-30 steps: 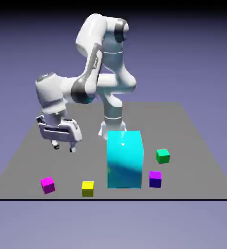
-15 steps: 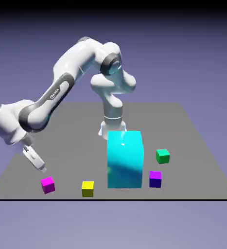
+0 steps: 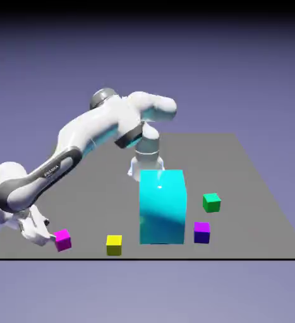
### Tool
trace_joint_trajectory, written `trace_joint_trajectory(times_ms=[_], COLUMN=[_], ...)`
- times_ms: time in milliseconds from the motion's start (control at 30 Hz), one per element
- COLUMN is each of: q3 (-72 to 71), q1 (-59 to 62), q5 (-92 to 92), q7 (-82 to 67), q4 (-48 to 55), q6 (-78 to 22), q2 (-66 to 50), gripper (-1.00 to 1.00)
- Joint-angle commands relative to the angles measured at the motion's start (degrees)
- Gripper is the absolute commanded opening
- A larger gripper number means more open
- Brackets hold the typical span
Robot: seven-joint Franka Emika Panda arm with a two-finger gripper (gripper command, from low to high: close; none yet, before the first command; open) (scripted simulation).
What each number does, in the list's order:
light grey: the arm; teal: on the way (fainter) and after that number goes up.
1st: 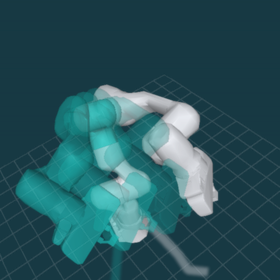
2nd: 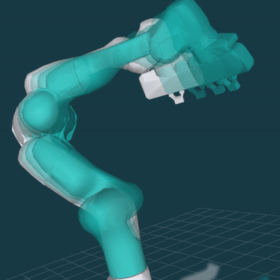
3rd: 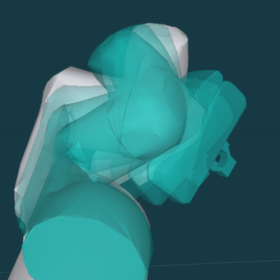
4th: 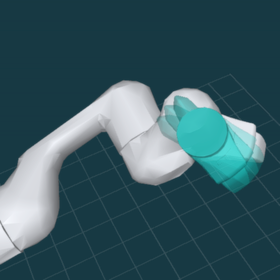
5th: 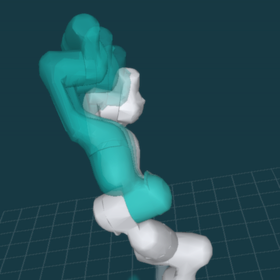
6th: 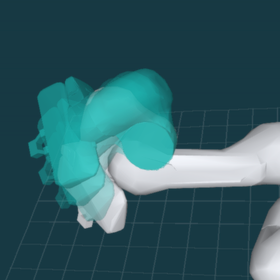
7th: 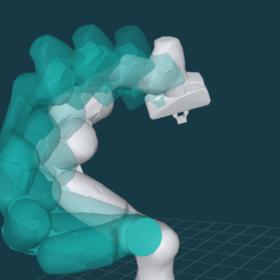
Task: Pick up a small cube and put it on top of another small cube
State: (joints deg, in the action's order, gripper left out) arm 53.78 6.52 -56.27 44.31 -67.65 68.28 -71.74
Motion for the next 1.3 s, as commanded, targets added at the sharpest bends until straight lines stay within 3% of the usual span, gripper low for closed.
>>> trace_joint_trajectory(times_ms=[0,100,133,333,400,1267], q3=[-0.2,-0.9,-0.9,-0.1,-4.2,-57.6], q1=[-1.2,-4.5,-4.5,0.9,-2.3,-25.9], q5=[-0.4,-1.4,-1.4,0.6,3.8,39.2], q7=[-0.7,-2.6,-2.6,0.8,2.2,16.3], q4=[-2.1,-8.0,-8.0,2.0,1.9,-32.6], q6=[1.4,5.5,5.5,-1.3,-0.4,22.6], q2=[-0.2,-0.8,-0.8,0.4,3.9,43.1], gripper=[0.0,0.0,-1.0,-1.0,-1.0,-1.0])
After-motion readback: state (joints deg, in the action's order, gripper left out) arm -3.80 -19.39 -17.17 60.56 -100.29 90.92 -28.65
